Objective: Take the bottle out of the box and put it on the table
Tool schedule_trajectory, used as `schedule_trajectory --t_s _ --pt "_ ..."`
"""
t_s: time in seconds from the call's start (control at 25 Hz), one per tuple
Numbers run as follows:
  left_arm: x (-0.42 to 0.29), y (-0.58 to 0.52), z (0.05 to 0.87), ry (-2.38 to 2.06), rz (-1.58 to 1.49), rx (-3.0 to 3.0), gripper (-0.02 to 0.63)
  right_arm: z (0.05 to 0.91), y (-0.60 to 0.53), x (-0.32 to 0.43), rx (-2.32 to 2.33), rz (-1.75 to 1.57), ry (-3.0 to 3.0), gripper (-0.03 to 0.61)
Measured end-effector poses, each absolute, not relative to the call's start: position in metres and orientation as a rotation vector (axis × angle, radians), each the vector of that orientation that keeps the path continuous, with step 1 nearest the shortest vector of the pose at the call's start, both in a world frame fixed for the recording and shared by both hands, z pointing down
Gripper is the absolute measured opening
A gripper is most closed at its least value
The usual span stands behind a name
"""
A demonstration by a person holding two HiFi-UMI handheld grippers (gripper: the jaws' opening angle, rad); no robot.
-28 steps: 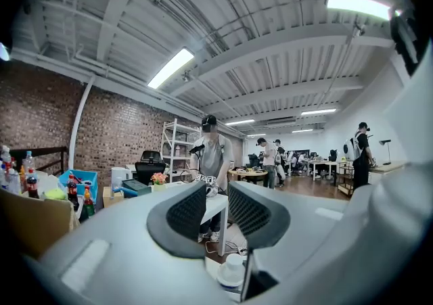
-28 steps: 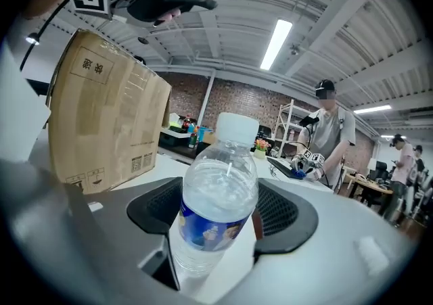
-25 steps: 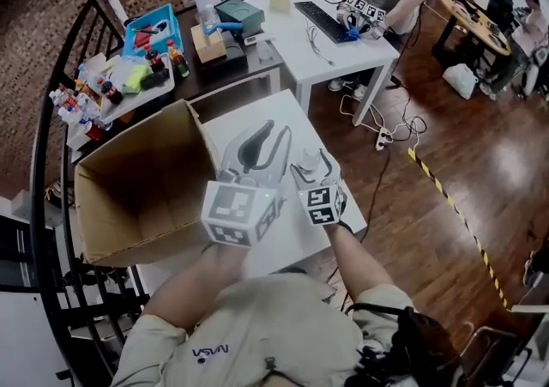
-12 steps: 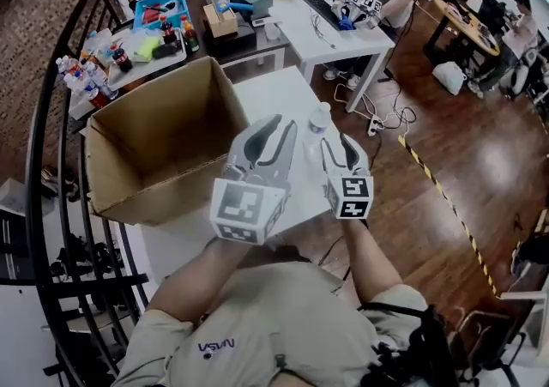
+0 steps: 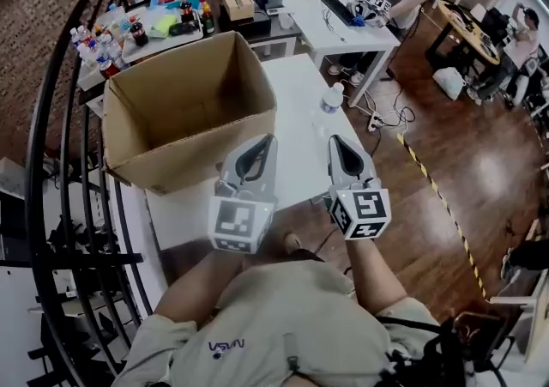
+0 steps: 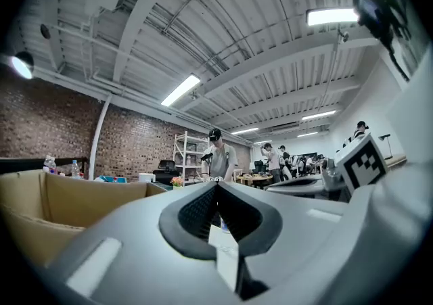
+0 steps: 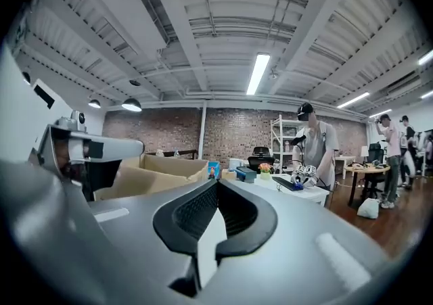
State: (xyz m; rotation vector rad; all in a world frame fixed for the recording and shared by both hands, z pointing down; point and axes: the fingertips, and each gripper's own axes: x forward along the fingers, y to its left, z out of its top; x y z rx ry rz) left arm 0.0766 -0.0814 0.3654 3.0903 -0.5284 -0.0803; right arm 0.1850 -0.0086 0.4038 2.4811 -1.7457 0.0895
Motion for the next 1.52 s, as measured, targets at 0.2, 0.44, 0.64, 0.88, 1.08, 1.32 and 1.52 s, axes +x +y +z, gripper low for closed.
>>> schedule_trajectory --t_s 0.2,0.44,0.64,0.88,1.08,1.32,1.52 --pt "0.039 -0.077 0.381 -0.696 -0.063 3.048 0.000 0.395 0.002 0.154 2.410 0.099 -1.847 0.000" --pt "0.005 -0.064 0.409 -0.889 0.018 2.979 0.000 0.402 0.023 0.151 2.356 0.109 -1.964 0.000" --pt "-0.020 -0.043 0.421 -1.038 0.049 2.899 0.000 0.415 0.038 0.134 2.266 0.162 -2.081 0.000" --pt "-0.018 -0.013 0.430 -1.109 0.063 2.856 0.000 0.413 0.050 0.133 2.203 0.142 -2.137 0.000" --pt "-0.021 0.000 0.434 -1.177 0.076 2.844 0.000 0.420 0.058 0.132 2.138 0.119 -2.184 0.000" --pt "-0.022 -0.010 0.429 -1.252 0.060 2.796 0.000 0.419 0.051 0.132 2.129 0.082 -2.218 0.000" --pt "-0.021 -0.024 0.429 -1.278 0.072 2.807 0.000 0.419 0.035 0.136 2.140 0.066 -2.214 0.000"
